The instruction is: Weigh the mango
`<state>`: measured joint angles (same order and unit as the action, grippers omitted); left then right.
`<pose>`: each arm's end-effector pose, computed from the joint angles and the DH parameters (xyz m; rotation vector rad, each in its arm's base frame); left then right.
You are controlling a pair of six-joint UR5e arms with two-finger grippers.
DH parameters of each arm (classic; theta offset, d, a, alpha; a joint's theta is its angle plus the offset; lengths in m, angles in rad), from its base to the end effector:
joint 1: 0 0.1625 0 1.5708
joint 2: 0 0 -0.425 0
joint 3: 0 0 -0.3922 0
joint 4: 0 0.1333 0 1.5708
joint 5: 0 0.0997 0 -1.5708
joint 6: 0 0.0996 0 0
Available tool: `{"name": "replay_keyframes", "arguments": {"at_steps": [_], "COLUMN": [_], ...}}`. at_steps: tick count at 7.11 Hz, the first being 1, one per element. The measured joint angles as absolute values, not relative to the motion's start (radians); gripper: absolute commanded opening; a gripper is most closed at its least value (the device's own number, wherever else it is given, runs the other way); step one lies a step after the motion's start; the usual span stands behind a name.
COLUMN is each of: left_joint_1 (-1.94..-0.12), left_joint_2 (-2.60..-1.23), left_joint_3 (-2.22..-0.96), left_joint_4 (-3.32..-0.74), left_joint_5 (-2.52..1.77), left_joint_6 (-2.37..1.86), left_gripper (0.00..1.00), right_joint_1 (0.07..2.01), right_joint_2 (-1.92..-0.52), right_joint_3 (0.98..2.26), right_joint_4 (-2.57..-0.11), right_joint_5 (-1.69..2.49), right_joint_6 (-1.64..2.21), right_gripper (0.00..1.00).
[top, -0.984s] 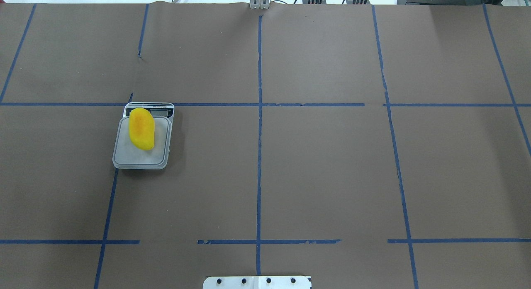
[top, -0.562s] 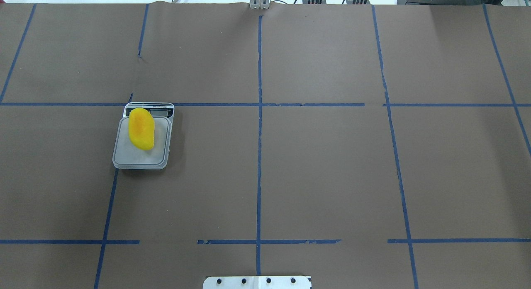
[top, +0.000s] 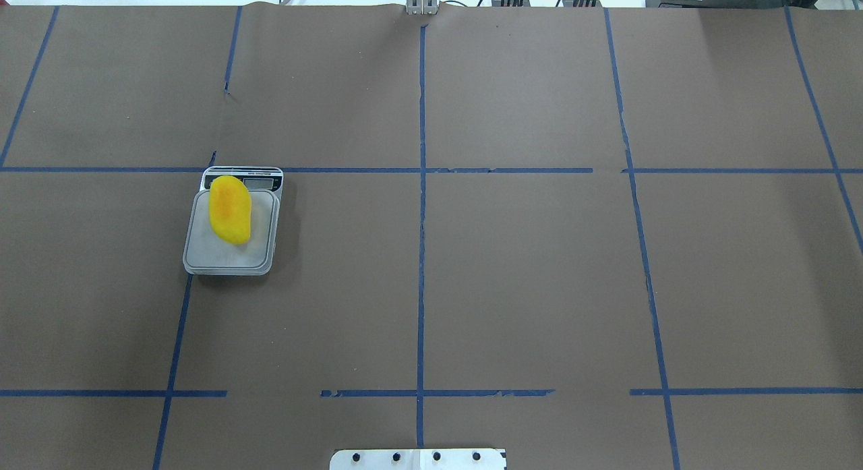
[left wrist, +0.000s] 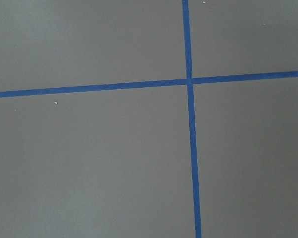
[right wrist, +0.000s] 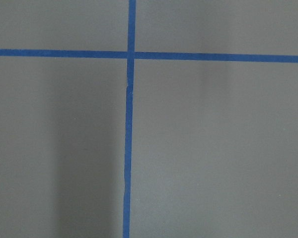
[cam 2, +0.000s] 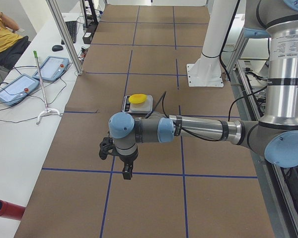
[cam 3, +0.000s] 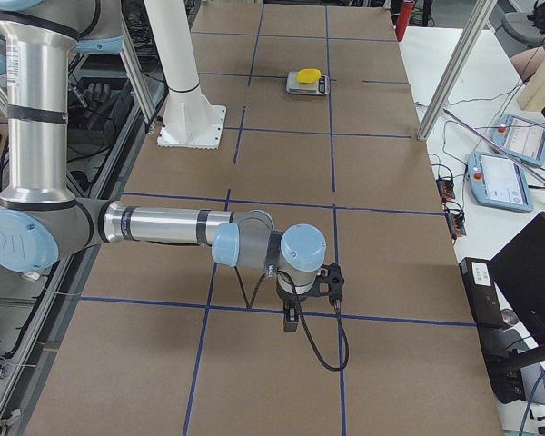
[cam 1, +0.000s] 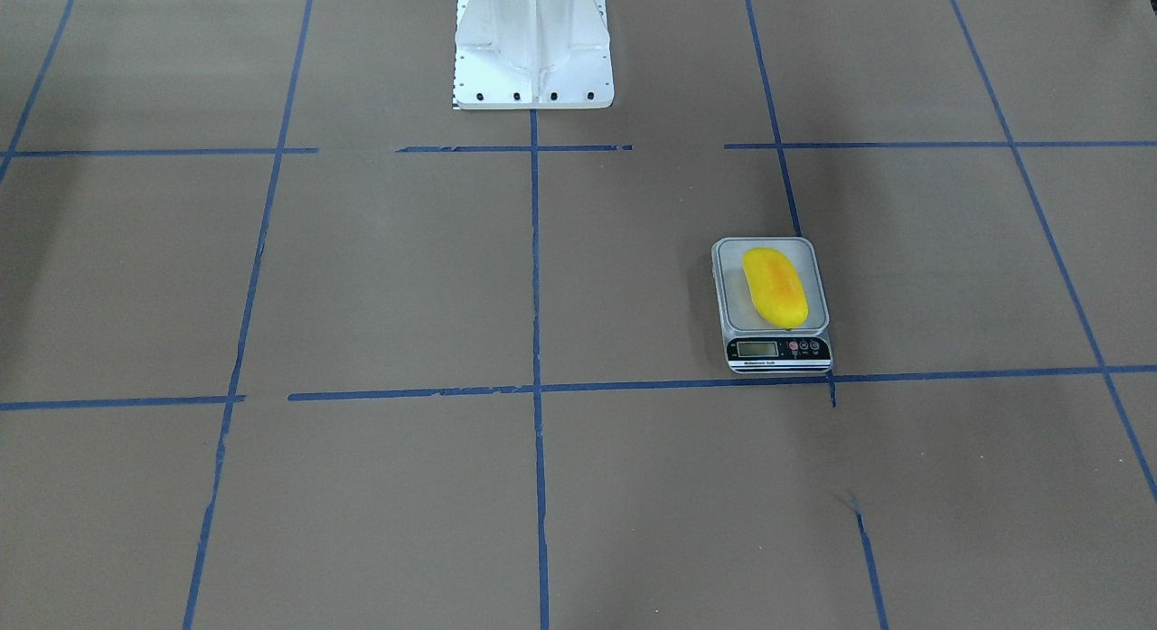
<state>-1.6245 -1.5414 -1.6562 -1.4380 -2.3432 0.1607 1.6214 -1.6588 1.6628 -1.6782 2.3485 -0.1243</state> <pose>-0.0891 -0.4689 0.6441 0.0101 0.7755 0.0719 0.0859 -0.4429 0.6652 -0.0299 -0.7826 -0.0297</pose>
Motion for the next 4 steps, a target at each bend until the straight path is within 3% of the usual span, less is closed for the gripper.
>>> {"name": "replay_keyframes", "arguments": {"at_steps": [4], "left_joint_1": [-1.664], "left_joint_2": [-1.541], "left_joint_3": [-1.609], "left_joint_4": [-1.466], "left_joint_5": [-2.383], "left_joint_6": [0.208], "left_gripper": [1.00], "right_joint_1": [1.621], "right_joint_2": [-1.659], "right_joint_3": [1.663], "right_joint_4": [-1.678], "right_joint_5": [2.349], "right_joint_6": [-0.124], "right_gripper": [1.00]}}
